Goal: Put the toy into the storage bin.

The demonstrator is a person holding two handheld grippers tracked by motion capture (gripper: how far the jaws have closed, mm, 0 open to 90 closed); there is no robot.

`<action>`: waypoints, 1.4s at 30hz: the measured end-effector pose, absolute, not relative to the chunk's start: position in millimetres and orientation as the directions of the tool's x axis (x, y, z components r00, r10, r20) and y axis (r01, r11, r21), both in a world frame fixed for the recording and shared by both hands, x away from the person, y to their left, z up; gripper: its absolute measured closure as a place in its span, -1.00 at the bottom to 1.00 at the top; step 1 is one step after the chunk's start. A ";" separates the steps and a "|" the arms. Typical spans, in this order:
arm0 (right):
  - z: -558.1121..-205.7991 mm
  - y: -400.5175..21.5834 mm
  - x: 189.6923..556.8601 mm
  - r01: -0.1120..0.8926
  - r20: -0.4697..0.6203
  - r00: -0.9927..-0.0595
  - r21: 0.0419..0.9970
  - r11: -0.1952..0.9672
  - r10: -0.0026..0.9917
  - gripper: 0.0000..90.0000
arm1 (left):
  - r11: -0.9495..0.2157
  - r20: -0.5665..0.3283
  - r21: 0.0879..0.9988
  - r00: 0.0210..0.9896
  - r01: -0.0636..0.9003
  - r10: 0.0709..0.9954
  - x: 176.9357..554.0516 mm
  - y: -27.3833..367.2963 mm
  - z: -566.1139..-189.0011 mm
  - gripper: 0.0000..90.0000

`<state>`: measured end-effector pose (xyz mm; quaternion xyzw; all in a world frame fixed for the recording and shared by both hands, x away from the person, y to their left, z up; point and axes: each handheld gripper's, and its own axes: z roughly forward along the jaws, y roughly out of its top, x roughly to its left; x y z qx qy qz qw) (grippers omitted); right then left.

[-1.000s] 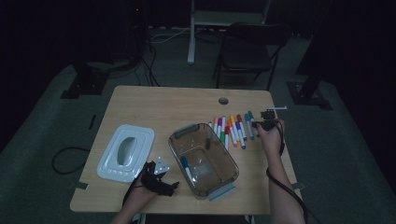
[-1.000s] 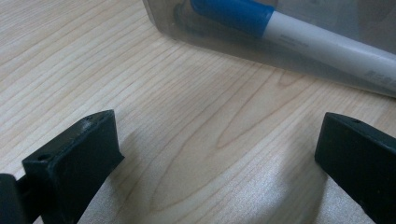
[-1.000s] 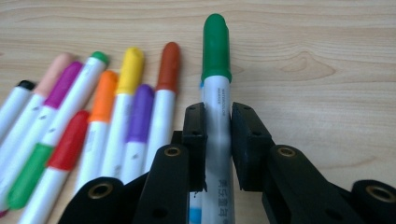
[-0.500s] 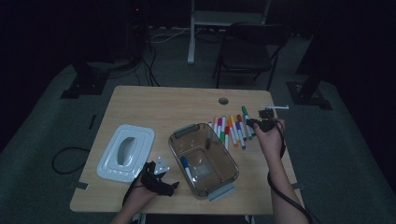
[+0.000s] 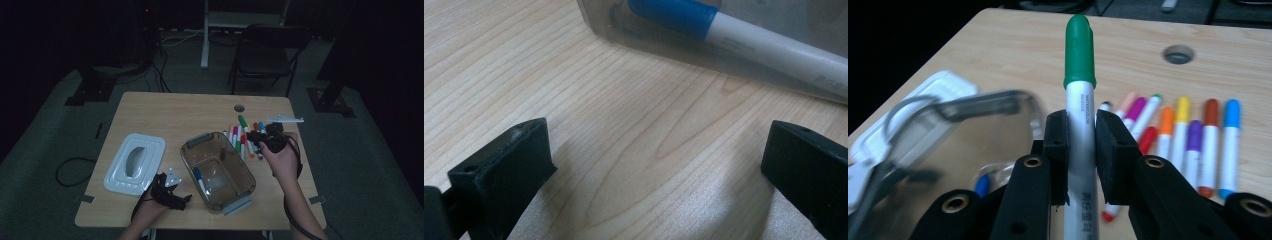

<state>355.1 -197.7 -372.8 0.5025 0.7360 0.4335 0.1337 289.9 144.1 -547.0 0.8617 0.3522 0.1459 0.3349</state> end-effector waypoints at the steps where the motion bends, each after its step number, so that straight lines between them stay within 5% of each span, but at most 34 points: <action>1: -370.3 -193.4 350.4 0.620 0.244 -0.472 0.775 0.122 0.847 0.70 | -0.528 0.015 0.680 0.709 0.510 0.705 289.9 144.2 -547.0 -0.99; 15: -357.0 -142.1 309.2 0.609 0.258 -0.596 0.763 0.218 0.760 0.70 | -0.527 0.014 0.679 0.709 0.511 0.705 289.8 144.1 -547.0 -0.99; 42: -414.8 -68.4 324.3 0.742 0.314 -0.618 0.536 0.402 0.721 0.70 | -0.525 0.014 0.681 0.709 0.510 0.705 289.9 144.0 -547.1 -0.99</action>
